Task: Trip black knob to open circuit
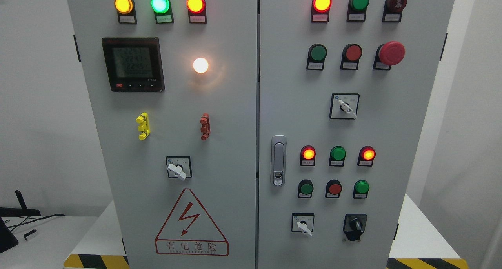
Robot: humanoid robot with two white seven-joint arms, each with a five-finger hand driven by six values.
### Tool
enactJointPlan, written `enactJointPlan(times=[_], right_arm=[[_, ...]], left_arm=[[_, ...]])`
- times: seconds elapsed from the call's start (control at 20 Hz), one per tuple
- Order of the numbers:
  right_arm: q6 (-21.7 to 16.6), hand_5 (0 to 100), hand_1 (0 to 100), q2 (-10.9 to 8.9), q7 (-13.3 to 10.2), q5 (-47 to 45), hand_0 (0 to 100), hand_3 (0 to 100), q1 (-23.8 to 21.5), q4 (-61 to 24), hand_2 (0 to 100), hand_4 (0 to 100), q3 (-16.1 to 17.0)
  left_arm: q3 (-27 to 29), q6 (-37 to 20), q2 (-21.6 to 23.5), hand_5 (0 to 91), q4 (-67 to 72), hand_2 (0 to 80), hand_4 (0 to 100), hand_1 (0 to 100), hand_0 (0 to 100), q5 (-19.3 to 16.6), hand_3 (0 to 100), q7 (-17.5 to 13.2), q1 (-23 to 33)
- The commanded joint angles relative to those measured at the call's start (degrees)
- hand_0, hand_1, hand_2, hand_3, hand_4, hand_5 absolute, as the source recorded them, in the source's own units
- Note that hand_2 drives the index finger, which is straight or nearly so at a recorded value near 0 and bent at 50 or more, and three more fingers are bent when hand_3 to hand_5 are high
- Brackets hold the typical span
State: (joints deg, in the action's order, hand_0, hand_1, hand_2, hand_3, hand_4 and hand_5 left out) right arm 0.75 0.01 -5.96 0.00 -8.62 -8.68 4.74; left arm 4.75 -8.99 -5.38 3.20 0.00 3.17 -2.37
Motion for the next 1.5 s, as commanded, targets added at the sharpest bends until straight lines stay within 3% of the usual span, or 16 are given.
enactJointPlan(times=[0.0,0.95,1.1,1.45], right_arm=[[0.0,5,38,0.96,0.7,-0.5,26,20,0.5,-0.3,5,16,0.0],[-0.1,5,38,0.61,0.9,-0.4,25,22,1.4,-0.9,6,18,-0.3],[0.1,5,38,0.35,0.8,-0.4,25,23,0.3,-5.9,6,18,-0.4],[-0.6,6,39,0.61,1.0,-0.4,25,23,-8.5,-23.6,7,18,-0.9]], left_arm=[[0.0,0.0,0.0,0.0,0.0,0.0,0,39,12,-1.8,0,0.0,0.0],[0.0,0.0,0.0,0.0,0.0,0.0,0,39,12,-1.8,0,0.0,0.0],[0.0,0.0,0.0,0.0,0.0,0.0,0,39,12,-1.8,0,0.0,0.0],[0.0,0.0,0.0,0.0,0.0,0.0,0,39,12,-1.8,0,0.0,0.0]])
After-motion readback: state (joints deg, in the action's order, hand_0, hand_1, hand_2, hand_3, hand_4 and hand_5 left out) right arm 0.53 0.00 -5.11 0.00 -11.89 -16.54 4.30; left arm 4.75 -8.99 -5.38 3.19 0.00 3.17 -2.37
